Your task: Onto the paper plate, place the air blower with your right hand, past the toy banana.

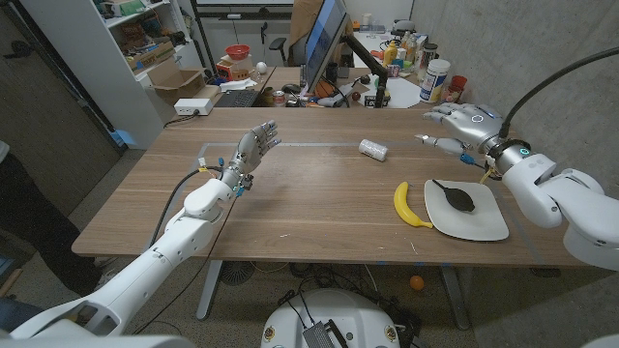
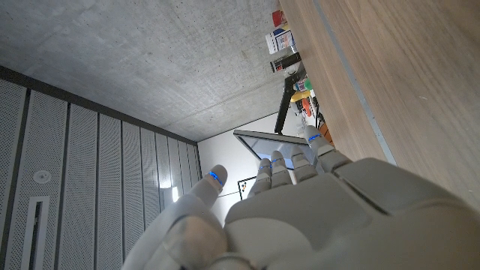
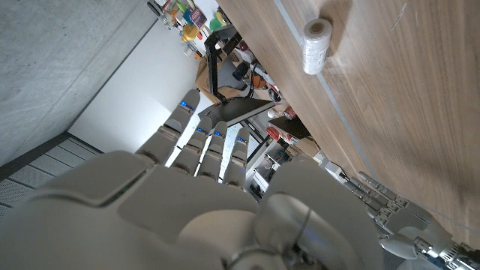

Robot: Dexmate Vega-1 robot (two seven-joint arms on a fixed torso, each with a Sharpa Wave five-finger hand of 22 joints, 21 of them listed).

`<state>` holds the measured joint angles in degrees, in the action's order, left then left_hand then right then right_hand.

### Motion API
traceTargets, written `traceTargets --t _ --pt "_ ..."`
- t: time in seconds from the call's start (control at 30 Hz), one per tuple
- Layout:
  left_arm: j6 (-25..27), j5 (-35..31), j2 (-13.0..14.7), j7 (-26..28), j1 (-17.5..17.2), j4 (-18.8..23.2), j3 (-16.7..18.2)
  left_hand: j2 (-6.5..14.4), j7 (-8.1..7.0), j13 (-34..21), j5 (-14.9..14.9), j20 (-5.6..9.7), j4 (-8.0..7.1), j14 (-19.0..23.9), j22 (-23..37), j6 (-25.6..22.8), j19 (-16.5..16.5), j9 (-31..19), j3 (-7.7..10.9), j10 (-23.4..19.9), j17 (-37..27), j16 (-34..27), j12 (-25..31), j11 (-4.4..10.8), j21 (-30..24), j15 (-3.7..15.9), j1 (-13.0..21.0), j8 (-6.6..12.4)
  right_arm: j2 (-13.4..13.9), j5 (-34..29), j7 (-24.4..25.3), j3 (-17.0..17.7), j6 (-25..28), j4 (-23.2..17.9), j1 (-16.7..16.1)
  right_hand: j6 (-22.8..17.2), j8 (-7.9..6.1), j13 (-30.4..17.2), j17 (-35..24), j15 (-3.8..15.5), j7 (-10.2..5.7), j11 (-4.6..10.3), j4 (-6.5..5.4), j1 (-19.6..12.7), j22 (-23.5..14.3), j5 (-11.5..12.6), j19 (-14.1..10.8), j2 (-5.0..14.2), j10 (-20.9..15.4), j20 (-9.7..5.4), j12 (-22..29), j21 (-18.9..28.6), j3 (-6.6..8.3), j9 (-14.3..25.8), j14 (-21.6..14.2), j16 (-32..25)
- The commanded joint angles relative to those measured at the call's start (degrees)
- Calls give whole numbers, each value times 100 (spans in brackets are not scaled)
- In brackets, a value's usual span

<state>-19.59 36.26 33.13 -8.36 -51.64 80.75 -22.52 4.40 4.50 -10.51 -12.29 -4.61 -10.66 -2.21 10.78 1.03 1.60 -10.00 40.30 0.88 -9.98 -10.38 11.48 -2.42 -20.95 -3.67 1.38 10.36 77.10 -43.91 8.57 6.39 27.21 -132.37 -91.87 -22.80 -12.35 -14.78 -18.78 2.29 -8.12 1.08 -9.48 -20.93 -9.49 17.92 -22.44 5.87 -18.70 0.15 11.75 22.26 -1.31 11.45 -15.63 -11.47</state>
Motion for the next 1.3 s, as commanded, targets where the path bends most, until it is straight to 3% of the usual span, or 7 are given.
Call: traceTargets --t 0.03,0.23,0.33,0.43,0.8,1.0,1.3 --pt "18 33 4 -99 38 -79 -27 585 26 -18 4 -41 18 7 27 29 21 -11 32 9 -26 -25 7 -26 12 -36 -10 12 -944 -528 -61 272 -1431 219 243 -410 -113 46 101 396 -9 26 19 212 -19 -9 -226 -77 -200 182 73 -35 -129 -12 -155 -67" --pt "-1 91 14 -192 49 -147 -8 586 26 -18 4 -40 19 8 27 29 21 -11 33 12 -26 -25 5 -15 15 -35 -9 12 -1318 -325 -84 222 -1995 267 554 -944 -206 129 282 495 31 99 122 258 -16 64 -533 -127 -478 538 125 -91 -195 -50 -426 -111" --pt "-26 126 18 -251 52 -189 6 586 26 -18 4 -42 19 7 27 29 20 -11 34 13 -26 -25 5 -15 17 -38 -9 12 -1470 -181 -148 163 -2188 297 728 -1037 -195 157 354 503 66 52 182 205 -15 98 -652 -147 -555 730 130 -114 -195 -60 -524 -122" --pt "-62 163 42 -312 34 -206 32 587 25 -18 4 -42 19 6 27 29 22 -11 35 13 -26 -24 5 -13 17 -36 -9 12 -1573 -324 -246 33 -2135 255 883 -1072 -184 173 396 509 103 82 237 134 -14 118 -712 -156 -612 774 137 -130 -180 -65 -573 -125" --pt "-78 293 288 -538 -62 -114 180 587 24 -18 5 -42 19 8 27 33 25 -11 36 9 -26 -25 7 -9 20 -37 -9 11 -1910 -596 -383 -535 -1775 283 1464 -1237 -146 225 541 572 183 41 340 -10 -11 167 -1049 -145 -898 801 182 -164 -148 -73 -881 -182" --pt "-117 302 526 -556 -204 96 327 586 21 -18 5 -39 18 7 28 28 25 -11 36 9 -26 -25 7 -13 22 -32 -10 13 -1935 -1312 -437 -810 -1222 75 1538 -1070 -32 244 594 562 75 35 363 -41 -10 186 -1099 -138 -922 769 156 -228 -144 -77 -934 -172" --pt "-87 414 747 -772 -363 224 412 586 21 -18 6 -42 18 14 28 25 31 -11 37 3 -26 -27 9 -12 24 -39 -10 14 -2170 -1327 -264 -933 -954 19 1534 -1066 -12 252 617 549 74 28 373 -59 -11 198 -1114 -127 -905 707 133 -263 -138 -78 -936 -159"
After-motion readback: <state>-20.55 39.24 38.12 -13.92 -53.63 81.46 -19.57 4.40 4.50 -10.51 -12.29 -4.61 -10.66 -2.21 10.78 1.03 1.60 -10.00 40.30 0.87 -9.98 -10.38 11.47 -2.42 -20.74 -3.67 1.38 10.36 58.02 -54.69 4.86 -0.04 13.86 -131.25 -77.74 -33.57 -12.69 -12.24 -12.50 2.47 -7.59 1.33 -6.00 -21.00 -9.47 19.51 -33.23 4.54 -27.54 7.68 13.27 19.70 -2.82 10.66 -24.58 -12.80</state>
